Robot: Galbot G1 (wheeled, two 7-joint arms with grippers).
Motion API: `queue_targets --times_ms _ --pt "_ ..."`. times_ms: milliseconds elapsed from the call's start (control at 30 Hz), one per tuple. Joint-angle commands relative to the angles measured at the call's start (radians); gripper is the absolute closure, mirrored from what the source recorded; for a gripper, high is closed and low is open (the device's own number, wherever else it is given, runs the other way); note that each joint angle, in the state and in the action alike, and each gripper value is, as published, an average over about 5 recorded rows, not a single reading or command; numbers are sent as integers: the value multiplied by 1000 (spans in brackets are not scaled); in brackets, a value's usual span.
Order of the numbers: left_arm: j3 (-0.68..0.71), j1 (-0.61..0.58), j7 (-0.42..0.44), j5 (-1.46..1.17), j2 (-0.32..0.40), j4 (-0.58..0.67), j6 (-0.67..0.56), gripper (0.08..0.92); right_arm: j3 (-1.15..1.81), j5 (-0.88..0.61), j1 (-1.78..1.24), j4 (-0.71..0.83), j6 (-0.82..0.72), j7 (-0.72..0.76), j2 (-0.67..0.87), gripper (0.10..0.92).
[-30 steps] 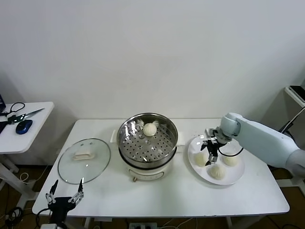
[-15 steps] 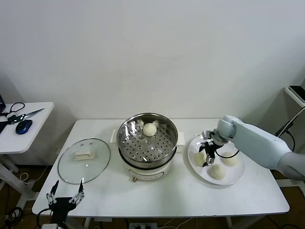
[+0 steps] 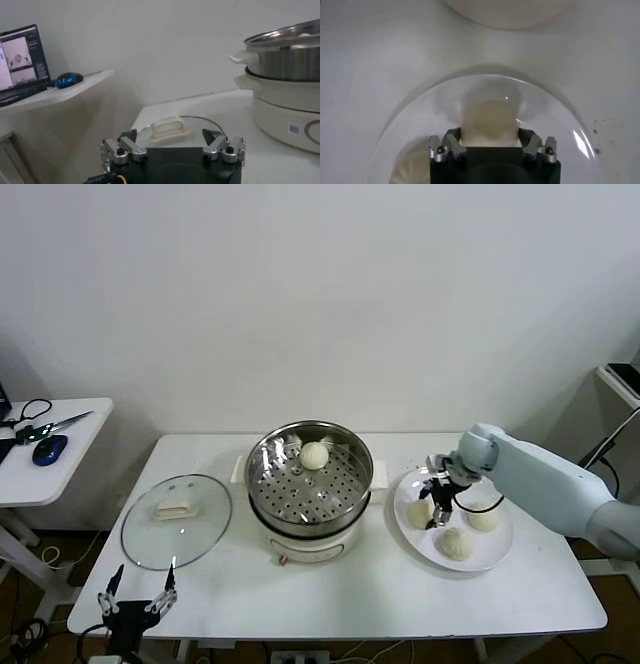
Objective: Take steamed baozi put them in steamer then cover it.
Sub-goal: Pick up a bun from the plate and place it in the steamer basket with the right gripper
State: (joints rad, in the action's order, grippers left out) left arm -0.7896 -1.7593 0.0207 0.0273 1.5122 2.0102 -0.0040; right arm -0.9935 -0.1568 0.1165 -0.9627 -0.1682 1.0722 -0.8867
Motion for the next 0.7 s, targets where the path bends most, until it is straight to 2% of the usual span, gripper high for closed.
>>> queue_targets --times_ms 33,367,567,700 --pt "2 -1 0 1 -2 4 1 177 -101 -174 224 -44 -19 1 31 287" --pt "22 -13 1 3 -3 27 1 177 -463 -559 724 -60 -51 1 -101 287" --pt "41 -20 -11 19 1 38 13 177 -477 -698 755 -88 -104 -49 -261 287" --pt "47 -29 -12 19 -2 50 10 177 -475 -739 730 -79 -129 -84 -378 287"
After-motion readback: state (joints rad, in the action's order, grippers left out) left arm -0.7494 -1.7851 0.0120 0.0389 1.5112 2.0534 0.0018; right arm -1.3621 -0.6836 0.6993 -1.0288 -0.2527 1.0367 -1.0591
